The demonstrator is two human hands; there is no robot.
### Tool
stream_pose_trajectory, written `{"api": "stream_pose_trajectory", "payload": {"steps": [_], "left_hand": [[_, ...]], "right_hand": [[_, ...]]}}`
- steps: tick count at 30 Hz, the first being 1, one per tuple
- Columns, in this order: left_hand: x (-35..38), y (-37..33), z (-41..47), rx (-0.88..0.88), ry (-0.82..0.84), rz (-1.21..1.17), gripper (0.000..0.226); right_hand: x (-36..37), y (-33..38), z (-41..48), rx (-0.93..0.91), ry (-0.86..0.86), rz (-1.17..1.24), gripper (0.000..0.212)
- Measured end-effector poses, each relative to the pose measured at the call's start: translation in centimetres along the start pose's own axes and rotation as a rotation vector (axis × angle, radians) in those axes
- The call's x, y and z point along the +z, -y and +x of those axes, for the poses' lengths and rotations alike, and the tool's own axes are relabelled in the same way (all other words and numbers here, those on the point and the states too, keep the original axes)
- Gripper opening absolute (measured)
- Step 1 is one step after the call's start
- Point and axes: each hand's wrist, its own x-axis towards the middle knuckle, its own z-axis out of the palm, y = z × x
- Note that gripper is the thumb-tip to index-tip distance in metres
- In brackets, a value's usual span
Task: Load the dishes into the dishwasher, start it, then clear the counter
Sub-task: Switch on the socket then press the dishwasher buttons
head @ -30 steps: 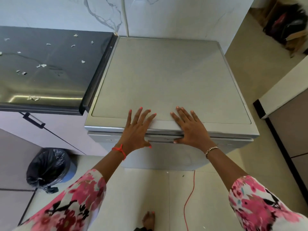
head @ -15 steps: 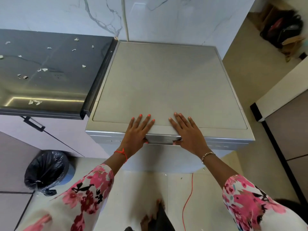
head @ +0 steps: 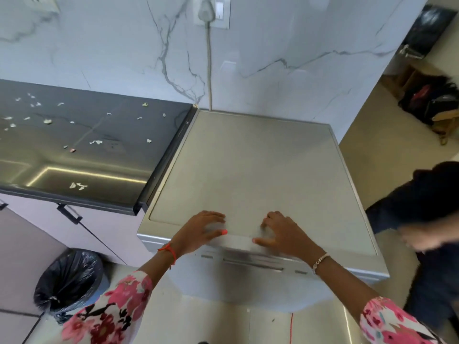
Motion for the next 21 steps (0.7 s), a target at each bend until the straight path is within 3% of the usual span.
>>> {"api": "stream_pose_trajectory", "payload": {"steps": [3, 7, 15, 21], "left_hand": [[-2.4, 1.8, 2.3, -0.123, -0.095, -0.013, 0.050], [-5.5, 5.2, 6.6, -0.180, -0.163, 0.058, 0.026], [-11.8, 10.9, 18.2, -0.117, -0.168, 0.151, 0.019], [-15.1, 14.1, 27.3, -0.112, -0.133, 0.171, 0.021]], "right_hand": [[-3.7, -1.2, 3.8, 0.065, 0.108, 0.186, 0.048], [-6.9, -2.1, 10.3, 0.058, 0.066, 0.198, 0.035], [-14.3, -2.5, 24.4, -0.002, -0.168, 0.184, 0.017], [-19.4, -1.7, 33.3, 0.019, -0.376, 0.207, 0.016]]}}
